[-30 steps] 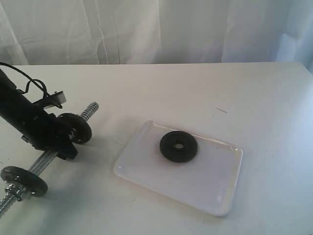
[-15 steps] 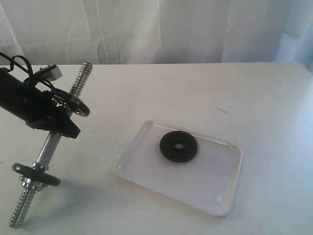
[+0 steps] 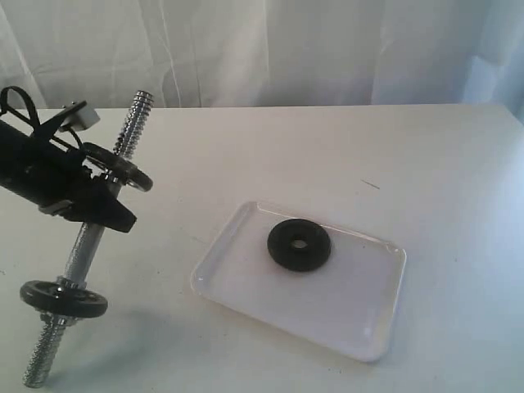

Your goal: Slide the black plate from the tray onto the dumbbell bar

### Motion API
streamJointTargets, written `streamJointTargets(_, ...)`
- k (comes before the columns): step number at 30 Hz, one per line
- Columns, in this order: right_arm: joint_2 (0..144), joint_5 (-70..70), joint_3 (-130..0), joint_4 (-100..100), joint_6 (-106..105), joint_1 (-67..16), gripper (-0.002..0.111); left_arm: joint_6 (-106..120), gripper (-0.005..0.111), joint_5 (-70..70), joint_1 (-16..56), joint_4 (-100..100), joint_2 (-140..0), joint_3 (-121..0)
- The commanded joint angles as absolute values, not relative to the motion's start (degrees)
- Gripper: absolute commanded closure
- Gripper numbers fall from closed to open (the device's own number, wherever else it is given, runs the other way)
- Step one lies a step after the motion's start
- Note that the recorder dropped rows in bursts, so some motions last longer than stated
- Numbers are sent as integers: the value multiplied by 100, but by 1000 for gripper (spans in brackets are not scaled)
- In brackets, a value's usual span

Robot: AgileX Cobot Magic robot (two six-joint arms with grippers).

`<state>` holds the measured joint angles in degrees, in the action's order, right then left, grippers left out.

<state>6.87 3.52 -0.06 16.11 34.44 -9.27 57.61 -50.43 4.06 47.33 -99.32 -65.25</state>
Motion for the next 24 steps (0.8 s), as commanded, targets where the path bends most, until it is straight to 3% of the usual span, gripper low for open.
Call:
streamJointTargets(1,671,-222,0,1587,3473,-908,108,6032,107,-6166,419,5962,-9598,-6636)
streamJointTargets(13,671,-348,0,1587,3473,-908,108,6589,107,-6354,432,6647,-9598,-5854)
streamJointTargets(24,671,-1253,0,1668,3728,-908,108,7189,107,-6193,1432,6535,-9598,-5661)
